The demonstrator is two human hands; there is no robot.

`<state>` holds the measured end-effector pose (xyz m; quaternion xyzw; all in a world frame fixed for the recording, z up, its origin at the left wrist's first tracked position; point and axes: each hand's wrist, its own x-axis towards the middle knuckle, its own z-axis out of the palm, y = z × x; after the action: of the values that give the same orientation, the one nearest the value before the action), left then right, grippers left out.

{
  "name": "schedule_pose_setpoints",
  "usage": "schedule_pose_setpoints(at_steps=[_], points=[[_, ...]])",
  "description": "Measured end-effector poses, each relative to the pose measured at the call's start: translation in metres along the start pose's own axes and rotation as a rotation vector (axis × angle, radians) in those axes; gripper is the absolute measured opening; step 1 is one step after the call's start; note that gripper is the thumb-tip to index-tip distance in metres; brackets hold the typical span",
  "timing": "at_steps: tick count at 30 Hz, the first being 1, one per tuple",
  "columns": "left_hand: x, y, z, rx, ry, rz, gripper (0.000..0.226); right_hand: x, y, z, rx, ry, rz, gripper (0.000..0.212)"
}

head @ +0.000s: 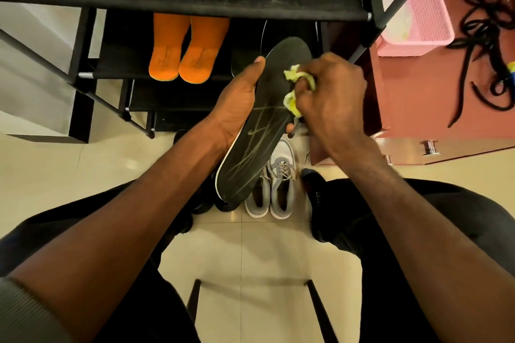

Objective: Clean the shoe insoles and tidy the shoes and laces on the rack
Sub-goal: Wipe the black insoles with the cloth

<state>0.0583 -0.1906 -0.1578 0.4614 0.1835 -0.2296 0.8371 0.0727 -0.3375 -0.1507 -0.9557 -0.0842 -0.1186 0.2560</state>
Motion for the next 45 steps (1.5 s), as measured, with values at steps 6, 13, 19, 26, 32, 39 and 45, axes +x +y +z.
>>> schedule_pose_setpoints(at_steps=[6, 13, 19, 26, 32, 39, 45], points=[[0.002, -0.004, -0.003, -0.001, -0.006, 0.013, 0.053, -0.004, -0.004, 0.005, 0.118, -0.031, -0.008, 0.025], [0.002, -0.004, -0.006, -0.097, 0.021, 0.053, 0.042, -0.012, -0.019, 0.006, 0.107, -0.075, -0.195, 0.025], [0.0, -0.006, 0.001, -0.077, -0.074, -0.055, 0.048, 0.002, 0.005, -0.003, -0.124, -0.026, 0.095, 0.025], [0.0, -0.001, -0.005, -0.198, -0.066, -0.041, 0.046, -0.016, -0.019, 0.011, 0.23, -0.106, -0.121, 0.025], [0.005, -0.003, -0.006, -0.143, -0.101, -0.066, 0.044, -0.013, -0.017, 0.011, 0.191, 0.003, -0.083, 0.02], [0.003, -0.009, 0.002, -0.092, -0.106, -0.066, 0.048, -0.002, -0.005, 0.004, 0.159, 0.023, -0.042, 0.021], [0.005, -0.004, -0.004, -0.128, -0.008, -0.035, 0.041, -0.019, -0.014, 0.014, 0.261, -0.113, -0.103, 0.021]])
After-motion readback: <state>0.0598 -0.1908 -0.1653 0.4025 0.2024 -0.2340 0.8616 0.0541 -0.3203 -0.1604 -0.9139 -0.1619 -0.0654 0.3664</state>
